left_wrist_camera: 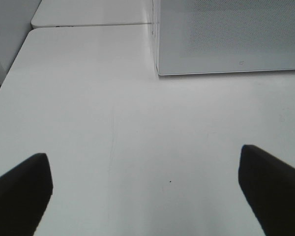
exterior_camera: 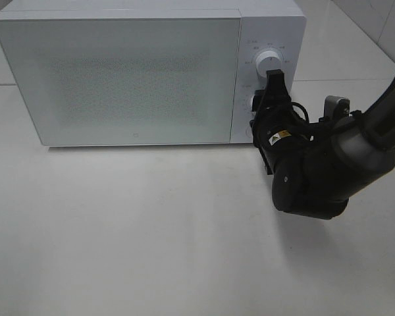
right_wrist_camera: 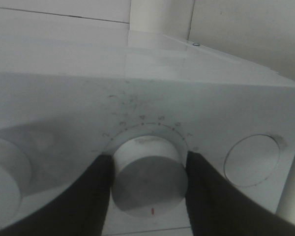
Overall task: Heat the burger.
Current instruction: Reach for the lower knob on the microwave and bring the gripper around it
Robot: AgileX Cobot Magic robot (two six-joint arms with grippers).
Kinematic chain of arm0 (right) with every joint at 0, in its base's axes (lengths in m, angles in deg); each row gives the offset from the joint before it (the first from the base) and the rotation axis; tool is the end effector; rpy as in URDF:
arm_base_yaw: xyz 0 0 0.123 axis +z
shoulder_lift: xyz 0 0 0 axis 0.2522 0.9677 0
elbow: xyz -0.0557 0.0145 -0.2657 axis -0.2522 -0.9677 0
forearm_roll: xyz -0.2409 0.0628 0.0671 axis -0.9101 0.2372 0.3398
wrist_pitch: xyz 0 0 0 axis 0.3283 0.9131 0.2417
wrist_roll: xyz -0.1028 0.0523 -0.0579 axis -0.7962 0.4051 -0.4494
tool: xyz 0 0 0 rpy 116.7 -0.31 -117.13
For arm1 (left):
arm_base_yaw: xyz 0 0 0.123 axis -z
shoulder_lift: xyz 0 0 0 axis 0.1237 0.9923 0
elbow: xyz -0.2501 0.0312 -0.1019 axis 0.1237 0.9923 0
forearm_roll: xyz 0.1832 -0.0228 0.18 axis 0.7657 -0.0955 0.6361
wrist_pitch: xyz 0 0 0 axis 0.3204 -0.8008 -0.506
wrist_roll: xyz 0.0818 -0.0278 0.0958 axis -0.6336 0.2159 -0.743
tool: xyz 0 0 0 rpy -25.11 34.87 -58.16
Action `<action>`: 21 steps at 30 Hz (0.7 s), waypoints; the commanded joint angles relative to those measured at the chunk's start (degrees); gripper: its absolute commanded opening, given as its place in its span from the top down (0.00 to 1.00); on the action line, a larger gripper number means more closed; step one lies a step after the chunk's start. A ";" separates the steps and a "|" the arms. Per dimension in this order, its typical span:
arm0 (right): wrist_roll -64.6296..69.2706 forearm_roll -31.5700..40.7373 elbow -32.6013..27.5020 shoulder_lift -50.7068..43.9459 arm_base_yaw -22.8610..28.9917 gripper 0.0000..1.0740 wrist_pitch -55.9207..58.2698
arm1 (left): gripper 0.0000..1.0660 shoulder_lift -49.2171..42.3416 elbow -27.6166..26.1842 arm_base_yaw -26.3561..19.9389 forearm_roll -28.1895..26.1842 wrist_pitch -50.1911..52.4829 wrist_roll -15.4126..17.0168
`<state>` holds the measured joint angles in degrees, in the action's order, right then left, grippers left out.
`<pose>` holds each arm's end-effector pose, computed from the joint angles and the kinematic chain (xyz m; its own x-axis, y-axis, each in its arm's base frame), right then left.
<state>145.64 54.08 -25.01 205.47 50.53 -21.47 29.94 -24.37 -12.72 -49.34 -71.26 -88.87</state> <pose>0.3496 0.1589 0.0924 0.0006 0.9946 -0.1041 0.0851 0.1037 0.9910 0.0492 -0.0113 0.2673 -0.4201 0.0306 -0.9070 0.0461 0.9989 0.0123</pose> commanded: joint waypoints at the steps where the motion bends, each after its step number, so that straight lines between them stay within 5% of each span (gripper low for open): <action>1: 5.10 -1.83 0.80 -0.11 0.11 0.96 -8.54 | 0.08 -1.43 0.11 -0.11 0.00 0.11 -0.11; 7: 14.73 -0.29 0.80 -0.11 0.11 0.95 -8.54 | 0.08 -1.43 0.11 -0.11 0.00 0.11 -0.11; 21: 14.27 -1.89 0.80 -0.11 0.11 0.91 -8.54 | 0.08 -1.43 0.11 -0.11 0.00 0.11 -0.11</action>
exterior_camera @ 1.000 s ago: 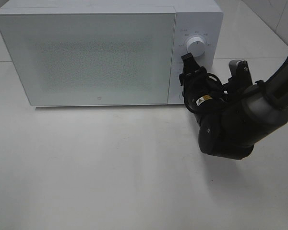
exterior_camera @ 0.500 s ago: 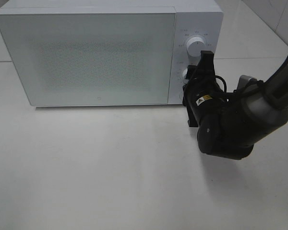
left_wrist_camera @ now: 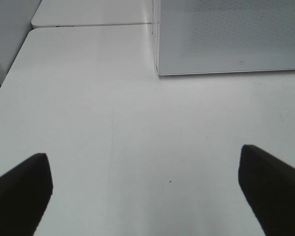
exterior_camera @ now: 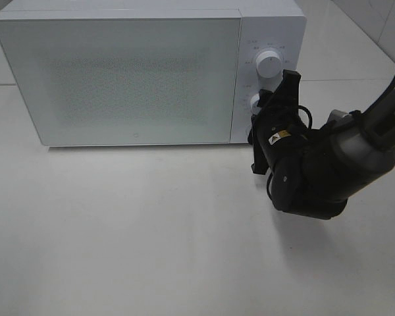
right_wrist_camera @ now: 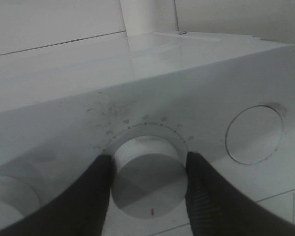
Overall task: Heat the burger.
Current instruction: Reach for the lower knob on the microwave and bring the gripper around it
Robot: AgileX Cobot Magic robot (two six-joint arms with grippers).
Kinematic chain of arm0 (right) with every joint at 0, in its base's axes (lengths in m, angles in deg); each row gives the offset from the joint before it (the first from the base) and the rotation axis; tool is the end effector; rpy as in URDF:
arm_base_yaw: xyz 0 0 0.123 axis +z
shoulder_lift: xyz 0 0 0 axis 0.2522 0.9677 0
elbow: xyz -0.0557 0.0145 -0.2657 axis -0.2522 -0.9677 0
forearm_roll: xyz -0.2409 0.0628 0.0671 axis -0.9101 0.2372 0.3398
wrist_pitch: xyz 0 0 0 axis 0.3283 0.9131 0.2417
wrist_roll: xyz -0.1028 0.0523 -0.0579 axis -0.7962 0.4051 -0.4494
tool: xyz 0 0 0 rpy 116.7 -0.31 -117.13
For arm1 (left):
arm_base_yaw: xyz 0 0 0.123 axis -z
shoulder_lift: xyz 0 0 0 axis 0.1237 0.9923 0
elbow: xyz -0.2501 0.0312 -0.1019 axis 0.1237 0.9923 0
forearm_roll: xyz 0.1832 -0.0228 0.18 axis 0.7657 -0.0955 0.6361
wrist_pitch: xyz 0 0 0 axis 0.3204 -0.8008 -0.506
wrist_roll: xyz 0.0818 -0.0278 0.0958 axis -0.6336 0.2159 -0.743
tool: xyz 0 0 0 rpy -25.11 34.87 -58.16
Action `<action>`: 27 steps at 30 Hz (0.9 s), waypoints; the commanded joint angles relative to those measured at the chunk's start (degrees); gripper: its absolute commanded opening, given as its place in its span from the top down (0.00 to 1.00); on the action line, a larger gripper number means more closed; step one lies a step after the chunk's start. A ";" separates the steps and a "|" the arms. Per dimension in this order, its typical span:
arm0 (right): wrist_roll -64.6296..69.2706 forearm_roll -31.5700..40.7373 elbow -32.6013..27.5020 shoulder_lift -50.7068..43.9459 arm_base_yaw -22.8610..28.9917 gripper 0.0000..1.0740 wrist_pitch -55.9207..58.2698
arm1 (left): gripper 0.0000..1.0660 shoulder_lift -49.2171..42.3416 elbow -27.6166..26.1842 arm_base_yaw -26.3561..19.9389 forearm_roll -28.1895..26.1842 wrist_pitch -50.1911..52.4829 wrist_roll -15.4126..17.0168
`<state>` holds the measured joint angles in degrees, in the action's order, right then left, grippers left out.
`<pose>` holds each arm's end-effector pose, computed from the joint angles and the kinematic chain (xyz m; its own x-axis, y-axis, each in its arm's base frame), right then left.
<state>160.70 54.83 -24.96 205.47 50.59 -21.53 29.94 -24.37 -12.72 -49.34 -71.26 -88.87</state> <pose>0.3495 0.1579 0.0923 0.0342 0.9864 0.1609 0.0810 -0.1632 0.9833 0.0492 -0.0113 0.2673 -0.4201 0.0306 -0.9070 0.0461 0.9989 0.0123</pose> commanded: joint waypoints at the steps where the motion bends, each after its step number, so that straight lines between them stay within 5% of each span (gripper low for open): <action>1: -0.80 -2.64 0.74 -0.11 0.06 0.91 -8.48 | 0.08 -1.43 0.11 -0.11 0.00 0.11 -0.11; 12: -1.38 -3.44 -0.11 -0.11 0.06 0.73 -8.48 | 0.08 -1.43 0.11 -0.11 0.00 0.11 -0.11; 15: -1.83 -3.44 -0.11 -0.11 0.06 0.60 -8.48 | 0.08 -1.43 0.11 -0.11 0.00 0.11 -0.11; 17: -2.35 -3.38 -0.23 -0.11 0.06 0.41 -8.48 | 0.08 -1.43 0.11 -0.11 0.00 0.11 -0.11; 21: -2.86 -3.55 -0.63 -0.46 0.23 0.30 -8.48 | 0.08 -1.43 0.11 -0.11 0.00 0.11 -0.11; 27: -6.47 -3.84 -4.47 -3.15 0.23 0.30 -8.48 | 0.08 -1.43 0.11 -0.11 0.00 0.11 -0.11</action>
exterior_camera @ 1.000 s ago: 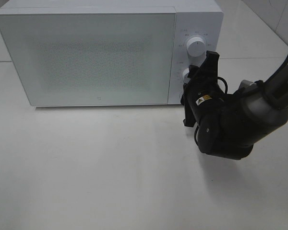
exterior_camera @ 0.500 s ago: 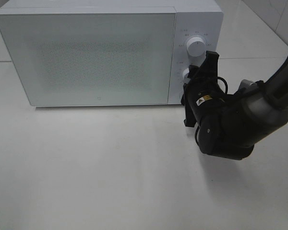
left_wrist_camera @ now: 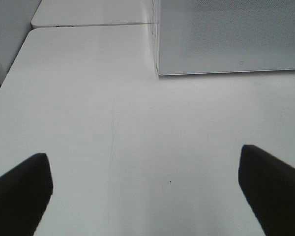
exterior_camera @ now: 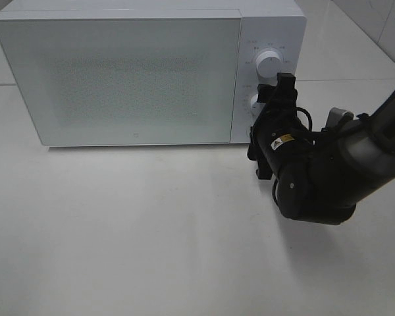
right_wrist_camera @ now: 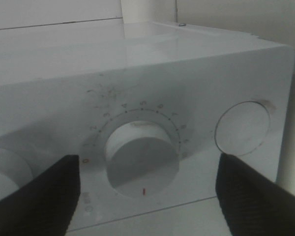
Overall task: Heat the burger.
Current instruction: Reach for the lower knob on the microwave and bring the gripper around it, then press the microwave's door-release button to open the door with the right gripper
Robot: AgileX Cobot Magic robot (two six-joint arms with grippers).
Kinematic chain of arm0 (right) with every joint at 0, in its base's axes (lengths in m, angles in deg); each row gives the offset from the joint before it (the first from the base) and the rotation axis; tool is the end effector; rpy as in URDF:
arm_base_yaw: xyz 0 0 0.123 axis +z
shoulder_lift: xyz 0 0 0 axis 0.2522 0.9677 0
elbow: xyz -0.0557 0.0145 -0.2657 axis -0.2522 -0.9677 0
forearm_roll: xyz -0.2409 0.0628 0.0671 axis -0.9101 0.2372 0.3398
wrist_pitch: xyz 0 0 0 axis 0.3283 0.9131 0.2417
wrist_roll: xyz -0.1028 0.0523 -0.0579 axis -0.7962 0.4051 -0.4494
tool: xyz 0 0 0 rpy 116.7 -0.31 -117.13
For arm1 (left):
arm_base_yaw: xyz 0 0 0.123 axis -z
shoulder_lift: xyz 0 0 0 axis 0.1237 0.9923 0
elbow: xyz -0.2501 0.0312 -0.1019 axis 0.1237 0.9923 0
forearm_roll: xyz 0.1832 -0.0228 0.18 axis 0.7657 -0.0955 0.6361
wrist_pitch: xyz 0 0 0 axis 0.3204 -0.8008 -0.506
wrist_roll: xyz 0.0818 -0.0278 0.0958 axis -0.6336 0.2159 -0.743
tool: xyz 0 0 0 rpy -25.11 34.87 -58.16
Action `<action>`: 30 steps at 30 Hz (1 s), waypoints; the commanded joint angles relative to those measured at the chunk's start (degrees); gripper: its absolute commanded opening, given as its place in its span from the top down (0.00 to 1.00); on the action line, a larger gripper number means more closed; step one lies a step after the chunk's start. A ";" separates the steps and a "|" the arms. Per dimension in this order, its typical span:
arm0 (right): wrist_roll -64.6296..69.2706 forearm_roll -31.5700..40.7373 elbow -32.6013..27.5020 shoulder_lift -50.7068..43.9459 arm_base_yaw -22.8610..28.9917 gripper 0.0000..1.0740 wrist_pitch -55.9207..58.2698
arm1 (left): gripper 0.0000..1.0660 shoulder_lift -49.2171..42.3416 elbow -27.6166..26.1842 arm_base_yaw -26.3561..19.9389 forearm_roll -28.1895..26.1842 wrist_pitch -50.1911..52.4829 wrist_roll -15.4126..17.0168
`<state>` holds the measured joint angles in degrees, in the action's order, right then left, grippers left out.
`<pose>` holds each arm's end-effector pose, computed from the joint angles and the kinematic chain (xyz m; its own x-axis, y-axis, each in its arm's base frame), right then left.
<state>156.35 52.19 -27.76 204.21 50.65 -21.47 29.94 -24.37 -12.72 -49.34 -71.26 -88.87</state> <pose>0.3402 0.1570 0.0914 -0.0158 0.9982 0.0580 0.1005 -0.0561 0.9934 0.0492 -0.0113 0.2673 -0.4201 0.0306 -0.9070 0.0461 0.9989 0.0123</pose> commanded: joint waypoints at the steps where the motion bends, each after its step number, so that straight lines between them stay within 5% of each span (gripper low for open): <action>1: -2.12 -1.20 -1.66 -1.89 0.17 0.30 -8.54 | 0.08 -1.43 0.11 -0.11 0.00 0.11 -0.11; 12: -11.63 -8.88 -10.43 -9.74 0.17 0.30 -3.78 | 0.08 -1.43 0.11 -0.11 0.00 0.11 -0.11; 30: -66.00 -12.89 -12.38 -29.45 0.06 0.30 38.22 | 0.08 -1.43 0.11 -0.11 0.00 0.11 -0.11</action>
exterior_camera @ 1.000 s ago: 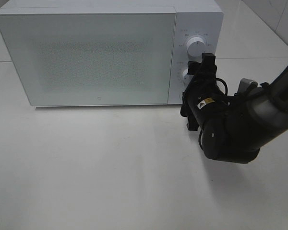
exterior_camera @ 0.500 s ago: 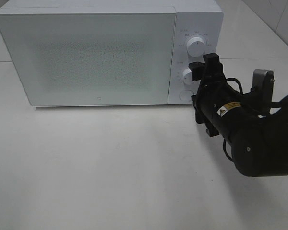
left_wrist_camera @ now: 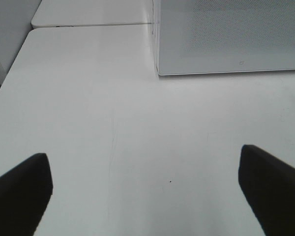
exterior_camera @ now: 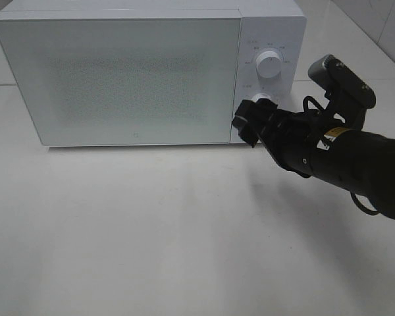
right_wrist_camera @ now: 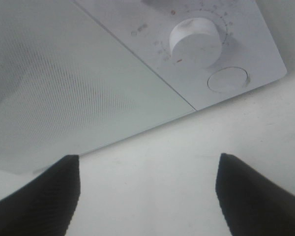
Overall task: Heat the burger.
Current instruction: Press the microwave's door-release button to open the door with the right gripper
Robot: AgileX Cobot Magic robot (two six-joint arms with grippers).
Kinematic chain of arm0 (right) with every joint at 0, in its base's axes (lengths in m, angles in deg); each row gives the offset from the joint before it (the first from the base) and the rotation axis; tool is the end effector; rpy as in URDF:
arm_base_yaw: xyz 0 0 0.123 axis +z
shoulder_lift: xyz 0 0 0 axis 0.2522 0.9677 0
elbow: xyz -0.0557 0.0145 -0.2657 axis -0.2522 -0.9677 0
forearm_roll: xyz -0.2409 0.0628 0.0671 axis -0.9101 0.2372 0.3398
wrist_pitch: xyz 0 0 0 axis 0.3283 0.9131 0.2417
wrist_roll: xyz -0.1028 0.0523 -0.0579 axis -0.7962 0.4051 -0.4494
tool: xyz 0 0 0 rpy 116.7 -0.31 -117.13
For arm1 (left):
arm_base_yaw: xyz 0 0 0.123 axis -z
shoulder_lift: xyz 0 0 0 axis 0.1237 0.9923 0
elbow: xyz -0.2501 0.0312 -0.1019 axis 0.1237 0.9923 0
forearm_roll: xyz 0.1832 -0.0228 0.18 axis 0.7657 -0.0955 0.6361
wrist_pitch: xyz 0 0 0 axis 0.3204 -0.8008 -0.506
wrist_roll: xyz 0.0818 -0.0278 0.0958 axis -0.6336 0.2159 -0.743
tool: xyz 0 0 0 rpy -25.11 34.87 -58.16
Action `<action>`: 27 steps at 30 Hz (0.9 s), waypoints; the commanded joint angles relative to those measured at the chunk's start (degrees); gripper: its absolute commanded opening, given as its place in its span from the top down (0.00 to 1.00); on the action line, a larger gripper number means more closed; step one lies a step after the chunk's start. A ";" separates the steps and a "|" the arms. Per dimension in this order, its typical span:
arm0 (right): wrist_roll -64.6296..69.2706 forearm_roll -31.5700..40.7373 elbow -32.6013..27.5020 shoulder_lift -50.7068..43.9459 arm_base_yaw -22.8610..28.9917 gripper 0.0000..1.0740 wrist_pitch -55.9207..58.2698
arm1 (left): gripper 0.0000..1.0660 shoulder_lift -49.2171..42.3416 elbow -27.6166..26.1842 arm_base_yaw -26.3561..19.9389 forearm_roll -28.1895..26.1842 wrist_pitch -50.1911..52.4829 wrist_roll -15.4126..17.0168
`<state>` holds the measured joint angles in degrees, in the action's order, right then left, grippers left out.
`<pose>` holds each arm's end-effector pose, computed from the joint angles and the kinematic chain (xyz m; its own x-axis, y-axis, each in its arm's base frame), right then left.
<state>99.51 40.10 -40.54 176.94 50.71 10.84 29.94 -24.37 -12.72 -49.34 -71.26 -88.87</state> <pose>0.2740 0.1587 0.1382 -0.4891 0.5049 -0.7112 -0.0359 0.8030 0.5948 0.0492 -0.0113 0.2673 -0.4201 0.0306 -0.9070 0.0461 0.9989 0.0123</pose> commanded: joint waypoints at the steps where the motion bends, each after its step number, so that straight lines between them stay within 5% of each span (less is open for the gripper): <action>1: -9.17 -0.80 0.40 -2.18 0.00 0.30 5.90 | 0.08 -1.43 0.11 -0.11 0.00 0.11 -0.11; 10: -30.60 -3.21 6.70 -4.81 0.00 0.30 31.86 | 0.08 -1.43 0.11 -0.11 0.00 0.11 -0.11; 17: -29.62 -13.64 12.83 -5.39 0.00 0.30 52.37 | 0.08 -1.43 0.11 -0.11 0.00 0.11 -0.11; 27: -19.48 -25.67 13.46 -15.01 0.00 0.30 62.51 | 0.08 -1.43 0.11 -0.11 0.00 0.11 -0.11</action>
<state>78.77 15.92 -27.36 162.61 50.71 72.21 29.94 -24.37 -12.72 -49.34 -71.26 -88.87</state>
